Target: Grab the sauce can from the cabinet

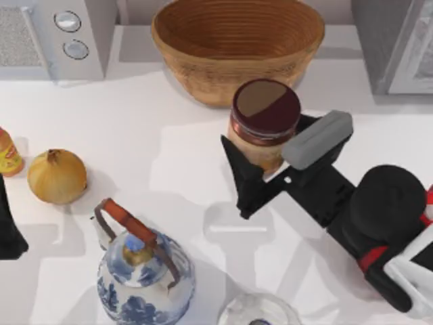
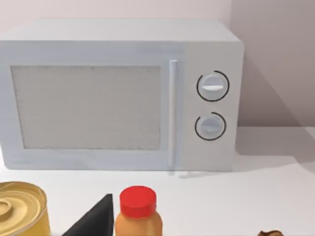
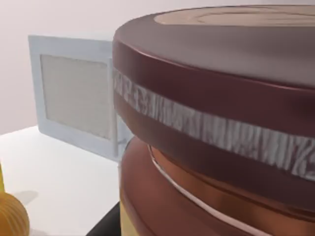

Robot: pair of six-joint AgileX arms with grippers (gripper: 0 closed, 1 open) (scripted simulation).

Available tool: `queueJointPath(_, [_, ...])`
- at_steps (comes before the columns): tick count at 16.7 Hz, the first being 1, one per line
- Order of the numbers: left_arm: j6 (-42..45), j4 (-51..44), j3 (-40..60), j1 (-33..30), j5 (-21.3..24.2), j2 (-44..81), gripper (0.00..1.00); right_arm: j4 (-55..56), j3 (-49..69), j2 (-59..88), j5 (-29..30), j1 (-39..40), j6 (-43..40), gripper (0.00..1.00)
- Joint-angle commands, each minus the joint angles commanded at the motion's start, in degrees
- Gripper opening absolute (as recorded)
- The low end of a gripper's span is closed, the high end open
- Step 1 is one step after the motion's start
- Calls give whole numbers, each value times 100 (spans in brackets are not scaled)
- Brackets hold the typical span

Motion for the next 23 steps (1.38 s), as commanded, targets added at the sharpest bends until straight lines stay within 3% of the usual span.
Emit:
queueJointPath(11, [0,0,0,0,0,0,100,316,-283,540,-198,105,-31,0])
queueJointPath(23, [0,0,0,0,0,0,100,13,1098,1366,-212,244,-82,0])
